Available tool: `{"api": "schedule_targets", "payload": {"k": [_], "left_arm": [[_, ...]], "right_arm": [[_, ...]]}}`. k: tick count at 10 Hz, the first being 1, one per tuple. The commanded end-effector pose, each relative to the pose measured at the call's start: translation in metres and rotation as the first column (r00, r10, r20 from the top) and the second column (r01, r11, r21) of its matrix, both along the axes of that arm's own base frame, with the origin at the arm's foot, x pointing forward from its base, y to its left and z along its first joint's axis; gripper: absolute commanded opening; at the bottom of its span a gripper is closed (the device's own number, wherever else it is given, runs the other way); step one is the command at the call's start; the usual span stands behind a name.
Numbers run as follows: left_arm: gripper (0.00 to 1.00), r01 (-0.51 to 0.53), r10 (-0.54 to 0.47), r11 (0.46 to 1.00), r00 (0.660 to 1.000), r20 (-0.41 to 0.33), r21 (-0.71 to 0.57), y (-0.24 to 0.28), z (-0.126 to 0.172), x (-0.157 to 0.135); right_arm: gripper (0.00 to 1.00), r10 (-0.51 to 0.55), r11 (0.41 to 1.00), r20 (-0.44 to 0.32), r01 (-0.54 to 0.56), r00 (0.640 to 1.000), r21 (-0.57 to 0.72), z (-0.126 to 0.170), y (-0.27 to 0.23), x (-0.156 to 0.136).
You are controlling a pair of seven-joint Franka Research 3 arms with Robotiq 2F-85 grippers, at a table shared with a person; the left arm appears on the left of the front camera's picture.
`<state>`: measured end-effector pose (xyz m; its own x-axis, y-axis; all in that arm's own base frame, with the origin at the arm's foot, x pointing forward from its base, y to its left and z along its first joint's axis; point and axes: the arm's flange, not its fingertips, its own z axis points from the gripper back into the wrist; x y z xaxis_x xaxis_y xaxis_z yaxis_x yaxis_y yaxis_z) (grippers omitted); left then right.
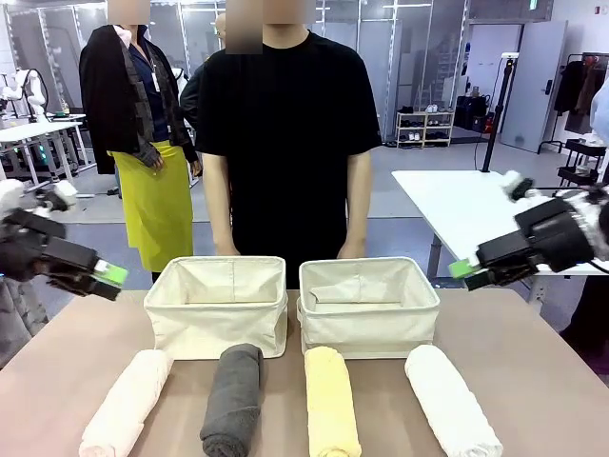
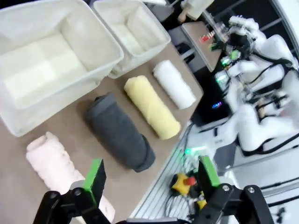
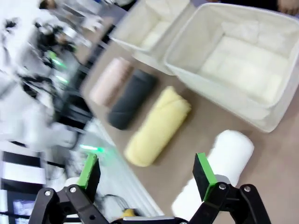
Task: Divide the towels into two baskets.
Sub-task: Pick up one hotel-folded towel and place it in the Fabric basket indicated by the person.
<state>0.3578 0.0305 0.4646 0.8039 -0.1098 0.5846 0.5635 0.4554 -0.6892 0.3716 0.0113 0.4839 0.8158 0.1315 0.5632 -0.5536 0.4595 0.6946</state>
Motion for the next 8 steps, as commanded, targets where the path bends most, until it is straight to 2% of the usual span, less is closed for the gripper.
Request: {"api": "schedule_targets", "payload": {"k": [1, 3, 5, 7, 8], "left_arm": [[1.00, -0.110, 0.108, 0.983, 0.994, -0.021, -0.146, 0.058, -0.015, -0.034], [1.00, -0.209, 0.210, 0.957, 0.977, -0.016, -0.199, 0.102, -0.023, -0.063], [1.00, -0.338, 0.345, 0.914, 0.939, -0.009, -0.223, 0.142, -0.016, -0.082], [1.00, -0.448, 0.458, 0.860, 0.889, -0.017, -0.245, 0.181, -0.015, -0.108], [1.00, -0.500, 0.507, 0.830, 0.861, -0.041, -0.247, 0.195, -0.019, -0.117]], "right_arm": [[1.00, -0.077, 0.978, -0.087, 0.092, 0.993, 0.188, -0.019, -0.060, -0.014], [1.00, -0.229, 0.931, -0.126, 0.255, 0.965, 0.261, -0.020, -0.132, -0.038], [1.00, -0.353, 0.893, -0.156, 0.382, 0.922, 0.236, -0.021, -0.190, -0.061], [1.00, -0.507, 0.792, -0.194, 0.542, 0.840, 0.281, -0.027, -0.255, -0.104], [1.00, -0.552, 0.755, -0.196, 0.585, 0.811, 0.295, -0.029, -0.273, -0.121]]}}
